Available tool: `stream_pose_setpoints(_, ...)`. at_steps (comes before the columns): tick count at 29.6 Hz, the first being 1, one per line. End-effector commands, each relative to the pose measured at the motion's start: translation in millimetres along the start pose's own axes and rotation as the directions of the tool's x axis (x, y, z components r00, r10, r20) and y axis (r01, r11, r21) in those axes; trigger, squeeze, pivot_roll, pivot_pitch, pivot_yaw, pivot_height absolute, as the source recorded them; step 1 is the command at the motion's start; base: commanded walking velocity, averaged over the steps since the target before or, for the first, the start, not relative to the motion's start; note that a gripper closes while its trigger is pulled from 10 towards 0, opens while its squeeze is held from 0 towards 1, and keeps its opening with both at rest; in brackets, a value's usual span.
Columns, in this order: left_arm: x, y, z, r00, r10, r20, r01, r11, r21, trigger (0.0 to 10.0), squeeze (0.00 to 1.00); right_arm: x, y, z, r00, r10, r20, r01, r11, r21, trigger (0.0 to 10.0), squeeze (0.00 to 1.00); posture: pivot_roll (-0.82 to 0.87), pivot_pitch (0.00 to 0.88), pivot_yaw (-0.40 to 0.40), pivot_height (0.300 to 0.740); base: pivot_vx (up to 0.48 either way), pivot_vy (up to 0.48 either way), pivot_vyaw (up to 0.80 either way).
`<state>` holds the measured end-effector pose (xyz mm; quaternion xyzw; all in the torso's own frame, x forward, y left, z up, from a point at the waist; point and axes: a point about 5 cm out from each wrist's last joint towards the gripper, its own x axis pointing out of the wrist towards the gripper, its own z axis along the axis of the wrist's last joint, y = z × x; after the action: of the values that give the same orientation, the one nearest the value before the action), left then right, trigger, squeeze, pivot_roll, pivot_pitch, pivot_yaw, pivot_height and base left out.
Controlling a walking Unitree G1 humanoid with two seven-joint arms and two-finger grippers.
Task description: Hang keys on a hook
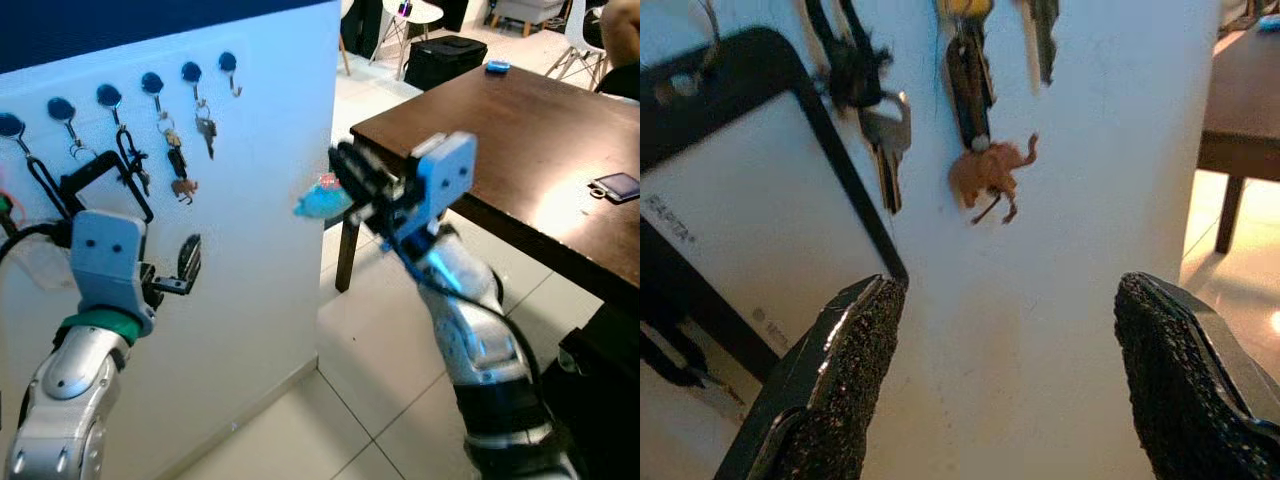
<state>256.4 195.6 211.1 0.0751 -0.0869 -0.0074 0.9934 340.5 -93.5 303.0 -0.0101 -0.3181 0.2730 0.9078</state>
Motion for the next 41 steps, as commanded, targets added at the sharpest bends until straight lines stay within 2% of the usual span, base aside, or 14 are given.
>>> stream_pose_setpoints(1, -1.2, 2.0, -1, 1.0, 0.009, -0.018, -0.009, 1.0, 0.011, 10.0, 0.0, -3.2, -0.7, -6, 1.0, -0.016, -0.011, 0.016, 1.0, 0.018, 10.0, 0.0, -0.02, 0.021, 0.091, 0.74, 0.0, 0.0, 0.0)
stream_pose_setpoints(3, 2.9, -0.9, 4, 1.0, -0.016, 0.005, 0.016, 1.0, 0.01, 10.0, 0.0, 13.3, 4.0, -12, 1.0, 0.015, -0.014, -0.014, 0.999, 0.049, 10.0, 0.0, -0.01, 0.024, 0.08, 0.74, 0.0, 0.0, 0.0)
stream_pose_setpoints(4, 2.9, -0.9, 4, 1.0, -0.016, 0.005, 0.016, 1.0, 0.01, 10.0, 0.0, 13.3, 4.0, -12, 1.0, 0.015, -0.014, -0.014, 0.999, 0.049, 10.0, 0.0, -0.01, 0.024, 0.08, 0.74, 0.0, 0.0, 0.0)
stream_pose_setpoints(6, 6.3, -3.7, 12, 0.999, -0.04, 0.031, 0.04, 0.999, 0.0, 10.0, 0.0, 26.3, 11.2, -18, 0.999, 0.048, -0.022, -0.046, 0.995, 0.092, 10.0, 0.0, 0.01, 0.027, 0.071, 0.74, 0.0, 0.0, 0.0)
stream_pose_setpoints(11, 8.7, -6.5, 17, 0.997, -0.057, 0.049, 0.057, 0.998, -0.003, 10.0, 0.0, 36.6, 17.2, -23, 0.996, 0.085, -0.033, -0.079, 0.984, 0.16, 10.0, 0.0, 0.02, 0.032, 0.06, 0.74, 0.0, 0.0, 0.0)
stream_pose_setpoints(14, 6.6, -12.0, 25, 0.994, -0.087, 0.06, 0.088, 0.996, -0.014, 10.0, 0.0, 47.0, 28.0, -32, 0.986, 0.153, -0.061, -0.137, 0.967, 0.216, 10.0, 0.0, 0.03, 0.043, 0.059, 0.74, 0.0, 0.0, 0.0)
stream_pose_setpoints(21, -0.1, -17.2, 30, 0.989, -0.133, 0.062, 0.135, 0.991, -0.021, 10.0, 0.0, 58.9, 48.1, -32, 0.964, 0.263, -0.044, -0.246, 0.94, 0.237, 10.0, 0.0, 0.05, 0.057, 0.041, 0.74, 0.0, 0.0, 0.0)
stream_pose_setpoints(23, -0.1, -17.2, 30, 0.989, -0.133, 0.062, 0.135, 0.991, -0.021, 10.0, 0.0, 58.9, 48.1, -32, 0.964, 0.263, -0.044, -0.246, 0.94, 0.237, 10.0, 0.0, 0.05, 0.057, 0.041, 0.74, 0.0, 0.0, 0.0)
stream_pose_setpoints(24, -1.8, -19.4, 33, 0.988, -0.139, 0.066, 0.141, 0.99, -0.024, 10.0, 0.0, 65.4, 55.0, -31, 0.955, 0.297, -0.029, -0.281, 0.928, 0.244, 10.0, 0.0, 0.06, 0.061, 0.033, 0.74, 0.0, 0.0, 0.0)
stream_pose_setpoints(26, -1.8, -19.4, 33, 0.988, -0.139, 0.066, 0.141, 0.99, -0.024, 10.0, 0.0, 65.4, 55.0, -31, 0.955, 0.297, -0.029, -0.281, 0.928, 0.244, 10.0, 0.0, 0.06, 0.061, 0.033, 0.74, 0.0, 0.0, 0.0)
stream_pose_setpoints(32, -4.5, -22.7, 38, 0.987, -0.14, 0.078, 0.143, 0.989, -0.035, 10.0, 0.0, 80.2, 62.6, -19, 0.945, 0.325, 0.017, -0.32, 0.916, 0.243, 10.0, 0.0, 0.07, 0.065, 0.023, 0.74, 0.0, 0.0, 0.0)
stream_pose_setpoints(36, -5.0, -23.3, 40, 0.987, -0.142, 0.08, 0.146, 0.989, -0.039, 10.0, 0.0, 82.1, 63.2, -17, 0.943, 0.332, 0.028, -0.328, 0.914, 0.237, 10.0, 0.0, 0.07, 0.065, 0.022, 0.74, 0.0, 0.0, 0.0)
stream_pose_setpoints(39, -6.1, -24.8, 43, 0.984, -0.158, 0.086, 0.162, 0.986, -0.041, 10.0, 0.0, 83.3, 63.7, -16, 0.941, 0.336, 0.035, -0.335, 0.913, 0.234, 10.0, 0.0, 0.07, 0.065, 0.021, 0.74, 0.0, 0.0, 0.0)
stream_pose_setpoints(41, -10.3, -30.4, 46, 0.972, -0.216, 0.092, 0.22, 0.975, -0.042, 10.0, 0.0, 84.8, 63.0, -13, 0.94, 0.339, 0.047, -0.341, 0.914, 0.219, 10.0, 0.0, 0.07, 0.067, 0.024, 0.74, 0.0, 0.0, 0.0)
